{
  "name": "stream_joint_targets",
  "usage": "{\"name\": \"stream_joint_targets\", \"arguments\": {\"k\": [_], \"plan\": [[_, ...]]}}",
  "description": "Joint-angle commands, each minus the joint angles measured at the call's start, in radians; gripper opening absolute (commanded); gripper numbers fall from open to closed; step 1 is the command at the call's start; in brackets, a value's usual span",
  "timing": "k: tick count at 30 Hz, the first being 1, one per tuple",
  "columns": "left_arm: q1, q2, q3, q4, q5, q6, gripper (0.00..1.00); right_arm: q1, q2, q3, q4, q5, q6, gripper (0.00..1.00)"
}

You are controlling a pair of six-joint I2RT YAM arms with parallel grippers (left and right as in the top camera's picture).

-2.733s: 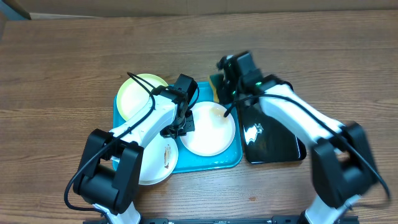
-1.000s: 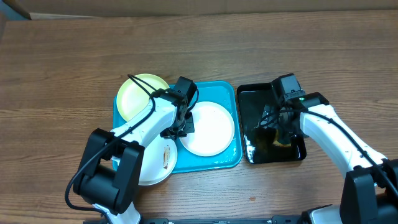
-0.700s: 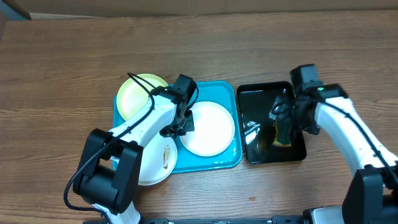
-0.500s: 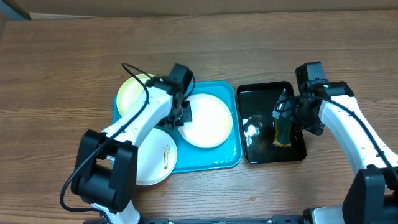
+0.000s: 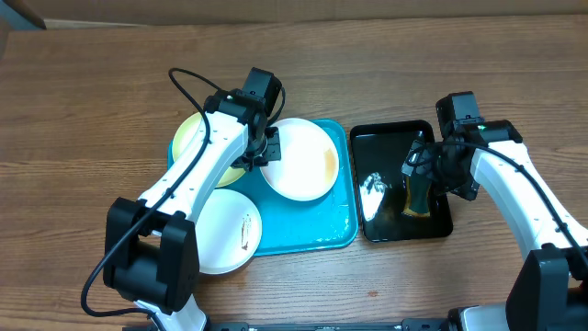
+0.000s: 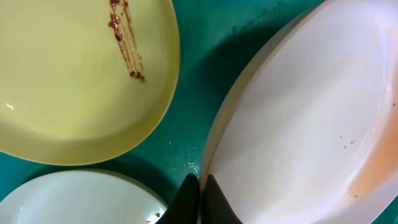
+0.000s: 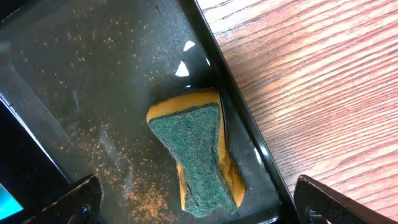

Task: Clean dirty plates on tray and stack at the side
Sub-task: 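Lift the white plate with the left gripper up off the teal tray, then swing the held white plate with the left gripper to the table's left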

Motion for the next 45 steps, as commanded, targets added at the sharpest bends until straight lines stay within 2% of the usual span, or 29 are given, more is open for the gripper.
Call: {"name": "stream_joint_targets", "arguments": {"k": [1,8,14,23,29,39,45], "plan": [[0.006,0.015,0.047,-0.002,0.036,0.037,0.04,-0.005,0.001,0.018,0.005,-0.005,-0.002,1.00],[0.005,0.015,0.107,-0.003,0.089,0.040,0.04,-0.016,0.001,0.018,0.037,0.018,-0.001,1.00],[-0.010,0.015,0.186,0.014,0.092,0.049,0.04,-0.091,0.001,0.018,0.060,-0.021,-0.001,1.00],[-0.115,0.015,0.211,0.175,0.047,0.067,0.04,-0.256,0.001,0.018,0.098,-0.083,-0.002,1.00],[-0.221,0.015,0.211,0.289,-0.109,0.086,0.04,-0.312,0.001,0.018,0.101,-0.083,-0.002,1.00],[-0.412,0.015,0.211,0.407,-0.613,0.180,0.04,-0.318,0.001,0.018,0.101,-0.083,-0.002,1.00],[-0.513,0.015,0.211,0.463,-0.838,0.242,0.04,-0.318,0.001,0.018,0.101,-0.083,-0.002,1.00]]}}
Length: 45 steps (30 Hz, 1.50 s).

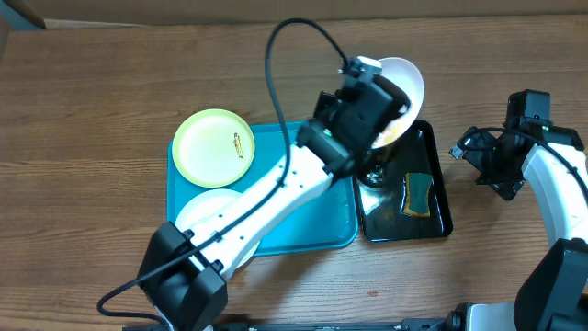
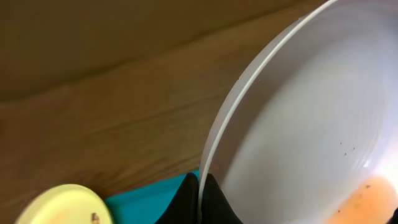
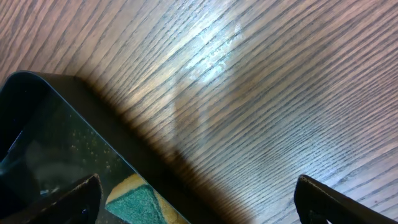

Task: Clean dirty plates on tray and stack at the side
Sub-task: 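Swing the held white plate with the left gripper to the table's left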

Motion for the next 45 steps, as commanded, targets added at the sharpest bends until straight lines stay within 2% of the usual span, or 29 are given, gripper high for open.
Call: {"name": "stream_joint_targets", "arguments": {"k": [1,8,12,17,23,27,29,31,33,35,36,38,40,42,43,44,45], "plan": [[-0.058,0.012,0.026,0.025,-0.246,0.065,0.04,-0.004,0.001,0.018,0.006,-0.006,-0.002,1.00],[-0.180,0.012,0.026,0.053,-0.491,0.113,0.04,-0.004,0.001,0.018,0.006,-0.006,-0.002,1.00],[-0.239,0.012,0.026,0.130,-0.624,0.183,0.04,-0.004,0.001,0.018,0.006,-0.006,-0.002,1.00],[-0.257,0.012,0.026,0.216,-0.648,0.282,0.04,-0.004,0.001,0.018,0.006,-0.006,-0.002,1.00],[-0.262,0.012,0.026,0.217,-0.636,0.276,0.04,-0.004,0.001,0.018,0.006,-0.006,-0.002,1.00],[-0.246,0.012,0.026,0.248,-0.757,0.303,0.04,-0.004,0.001,0.018,0.006,-0.006,-0.002,1.00],[-0.230,0.012,0.026,0.256,-0.690,0.224,0.04,-0.004,0.001,0.018,0.006,-0.006,-0.002,1.00],[-0.230,0.012,0.026,0.242,-0.528,0.267,0.04,-0.004,0.001,0.018,0.006,-0.006,-0.002,1.00],[-0.230,0.012,0.026,0.243,-0.560,0.282,0.04,-0.004,0.001,0.018,0.006,-0.006,-0.002,1.00],[-0.230,0.012,0.026,0.246,-0.569,0.203,0.04,-0.004,0.001,0.018,0.006,-0.006,-0.002,1.00],[-0.230,0.012,0.026,0.241,-0.514,0.237,0.04,-0.004,0.001,0.018,0.006,-0.006,-0.002,1.00],[-0.230,0.012,0.026,0.260,-0.538,0.322,0.04,-0.004,0.001,0.018,0.006,-0.006,-0.002,1.00],[-0.233,0.012,0.026,0.271,-0.496,0.306,0.04,-0.004,0.001,0.018,0.006,-0.006,-0.002,1.00],[-0.254,0.012,0.026,0.273,-0.431,0.462,0.04,-0.004,0.001,0.018,0.006,-0.006,-0.002,1.00],[-0.261,0.012,0.026,0.288,-0.482,0.499,0.04,-0.004,0.001,0.018,0.006,-0.006,-0.002,1.00],[-0.266,0.012,0.026,0.312,-0.531,0.464,0.04,-0.004,0.001,0.018,0.006,-0.006,-0.002,1.00],[-0.270,0.012,0.026,0.317,-0.521,0.454,0.04,-0.004,0.001,0.018,0.006,-0.006,-0.002,1.00]]}}
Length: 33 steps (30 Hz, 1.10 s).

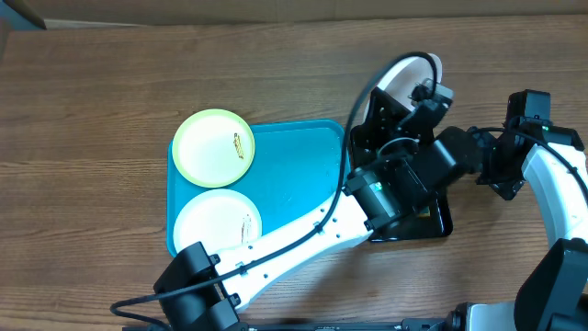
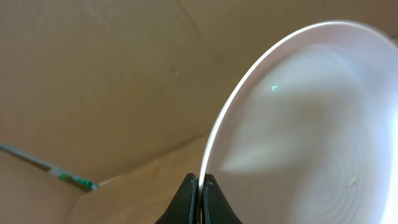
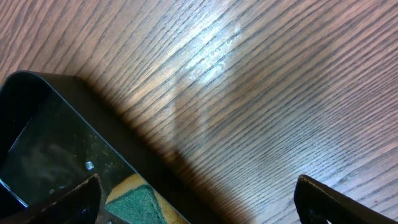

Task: Clean dirty plates on tray and stack at the side
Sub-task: 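Swing the held white plate with the left gripper to the table's left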

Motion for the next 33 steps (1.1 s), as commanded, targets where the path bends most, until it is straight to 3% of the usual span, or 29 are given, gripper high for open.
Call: {"name": "stream_joint_targets", "arguments": {"k": [1,3,5,7,14,20,26,33], "plan": [[-0.027,0.007,0.023,0.032,0.000,0.092,0.04,-0.004,0.001,0.018,0.006,-0.005,-0.002,1.00],[-0.016,0.007,0.023,0.060,-0.028,0.130,0.04,-0.004,0.001,0.018,0.006,-0.005,-0.002,1.00],[0.000,0.007,0.023,0.056,-0.006,0.044,0.04,-0.004,0.001,0.018,0.006,-0.005,-0.002,1.00],[0.005,0.007,0.023,0.039,0.068,0.044,0.04,-0.004,0.001,0.018,0.006,-0.005,-0.002,1.00],[0.032,0.001,0.023,0.007,0.073,-0.101,0.04,-0.004,0.001,0.018,0.006,-0.005,-0.002,1.00],[0.152,-0.047,0.023,-0.120,0.394,-0.254,0.04,-0.004,0.001,0.018,0.006,-0.005,-0.002,1.00],[0.468,-0.119,0.024,-0.286,0.824,-0.460,0.04,-0.004,0.001,0.018,0.006,-0.005,-0.002,1.00],[0.986,-0.137,0.024,-0.444,1.210,-0.518,0.04,-0.004,0.001,0.018,0.006,-0.005,-0.002,1.00]]}}
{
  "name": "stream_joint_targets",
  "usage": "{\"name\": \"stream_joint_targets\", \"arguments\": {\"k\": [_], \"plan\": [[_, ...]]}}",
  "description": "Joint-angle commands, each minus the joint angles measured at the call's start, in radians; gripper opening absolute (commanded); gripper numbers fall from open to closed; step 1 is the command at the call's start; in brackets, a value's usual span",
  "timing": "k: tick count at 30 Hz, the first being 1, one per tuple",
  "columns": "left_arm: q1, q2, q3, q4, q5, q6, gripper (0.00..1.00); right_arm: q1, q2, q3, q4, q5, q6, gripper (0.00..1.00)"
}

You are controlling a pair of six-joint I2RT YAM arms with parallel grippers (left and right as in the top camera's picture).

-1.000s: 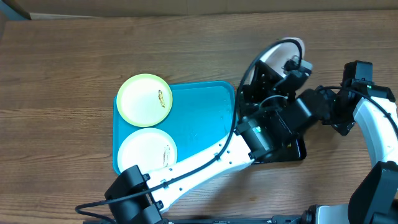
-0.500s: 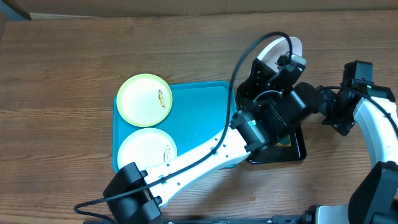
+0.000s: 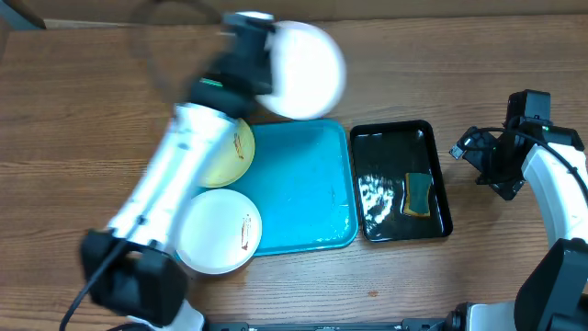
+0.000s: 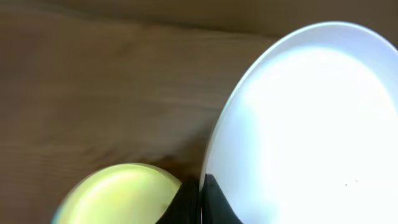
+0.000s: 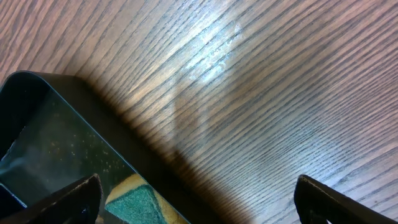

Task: Clean dirty plates on tray and stack at the side
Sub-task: 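Swing the held white plate with the left gripper to the table's left, then lower the white plate onto the table and open the left gripper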

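My left gripper (image 4: pixel 200 198) is shut on the rim of a white plate (image 3: pixel 308 72). It holds the plate in the air over the back edge of the blue tray (image 3: pixel 303 184). The plate's face (image 4: pixel 311 124) shows bright white and blurred. A yellow plate (image 3: pixel 237 152) with a brown smear lies at the tray's back left, partly under the arm. A white plate (image 3: pixel 219 230) with a dark streak lies at the tray's front left. My right gripper (image 5: pixel 199 208) stands open over bare wood to the right of the black tray (image 3: pixel 439 161).
The black tray (image 5: pixel 50 143) holds shallow water and a yellow-and-green sponge (image 3: pixel 419 195) near its right wall. The sponge's corner (image 5: pixel 143 202) shows in the right wrist view. A cardboard wall runs along the table's back edge.
My left arm has moved the white plate from on edge over the black tray to the left, behind the blue tray. The right arm has not moved.
My left gripper was shut on the rim of an orange-stained white plate on the blue tray, with the right gripper open over the sponge. Then the plate hung tilted over the black tray and the right gripper stood off to the right. Now the plate is behind the blue tray.
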Motion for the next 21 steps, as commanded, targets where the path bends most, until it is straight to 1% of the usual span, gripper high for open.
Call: {"name": "stream_joint_targets", "arguments": {"k": [1,3,6,9,11,15,19,21], "plan": [[0.245,-0.042,0.019,-0.061,0.289,-0.072,0.04,-0.004,0.001,0.018,0.005,-0.005,-0.002,1.00],[0.410,-0.031,0.019,-0.119,0.320,-0.096,0.04,-0.004,0.001,0.018,0.006,-0.005,-0.002,1.00],[0.616,-0.008,0.017,-0.185,0.326,-0.095,0.04,-0.004,0.001,0.018,0.006,-0.005,-0.002,1.00],[0.780,0.035,0.016,-0.220,0.327,-0.095,0.04,-0.004,0.001,0.018,0.006,-0.005,-0.002,1.00],[0.865,0.074,0.016,-0.235,0.351,-0.094,0.04,-0.004,0.001,0.018,0.006,-0.005,-0.002,1.00],[0.969,0.171,0.015,-0.269,0.345,-0.083,0.04,-0.004,0.001,0.018,0.006,-0.005,-0.002,1.00],[1.005,0.257,0.015,-0.273,0.340,-0.043,0.04,-0.004,0.001,0.018,0.006,-0.005,-0.002,1.00],[1.014,0.293,0.015,-0.274,0.312,-0.038,0.04,-0.004,0.001,0.018,0.006,-0.005,-0.002,1.00]]}}
